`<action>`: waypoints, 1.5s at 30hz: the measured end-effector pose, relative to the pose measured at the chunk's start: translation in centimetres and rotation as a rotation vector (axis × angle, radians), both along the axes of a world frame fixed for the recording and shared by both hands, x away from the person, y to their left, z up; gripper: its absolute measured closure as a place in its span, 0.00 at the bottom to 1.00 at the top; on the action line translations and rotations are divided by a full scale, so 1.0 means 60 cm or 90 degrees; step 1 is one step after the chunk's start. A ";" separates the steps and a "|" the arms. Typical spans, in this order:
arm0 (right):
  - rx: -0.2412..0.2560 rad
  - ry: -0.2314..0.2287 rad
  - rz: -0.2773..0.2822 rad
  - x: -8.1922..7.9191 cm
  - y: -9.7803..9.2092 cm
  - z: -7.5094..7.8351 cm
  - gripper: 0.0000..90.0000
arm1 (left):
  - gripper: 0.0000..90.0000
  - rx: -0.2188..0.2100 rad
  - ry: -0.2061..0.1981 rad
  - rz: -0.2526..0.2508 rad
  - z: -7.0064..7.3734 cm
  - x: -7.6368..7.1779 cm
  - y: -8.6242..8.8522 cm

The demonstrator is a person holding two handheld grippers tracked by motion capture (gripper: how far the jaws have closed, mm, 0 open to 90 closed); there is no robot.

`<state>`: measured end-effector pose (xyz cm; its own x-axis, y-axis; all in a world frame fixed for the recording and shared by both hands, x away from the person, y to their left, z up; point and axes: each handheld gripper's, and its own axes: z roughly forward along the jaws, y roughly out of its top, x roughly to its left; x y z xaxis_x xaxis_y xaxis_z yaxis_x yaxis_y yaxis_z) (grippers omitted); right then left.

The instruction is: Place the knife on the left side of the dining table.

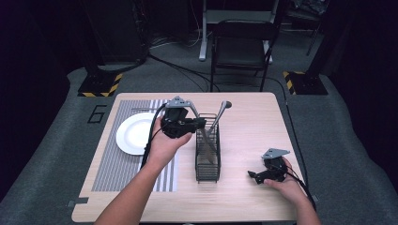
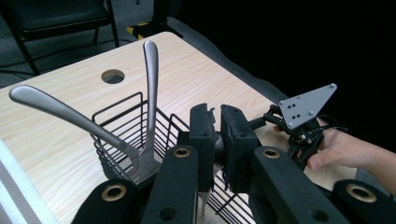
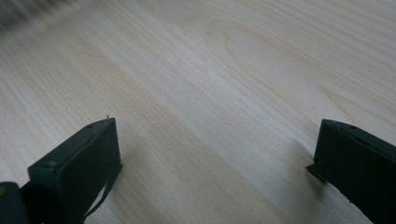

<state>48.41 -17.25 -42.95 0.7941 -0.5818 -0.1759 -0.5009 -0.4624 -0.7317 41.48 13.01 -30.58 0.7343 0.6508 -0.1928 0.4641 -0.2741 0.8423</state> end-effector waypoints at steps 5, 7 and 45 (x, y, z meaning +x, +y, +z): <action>0.000 -0.001 0.000 0.000 0.000 0.000 0.00 | 0.93 0.013 -0.015 0.004 0.019 -0.007 0.001; 0.000 -0.001 0.000 0.000 0.000 0.000 0.00 | 0.93 0.015 -0.021 0.004 0.026 -0.010 0.001; 0.000 -0.001 0.001 0.000 0.000 0.000 0.00 | 0.93 -0.012 -0.062 0.027 0.146 -0.042 0.037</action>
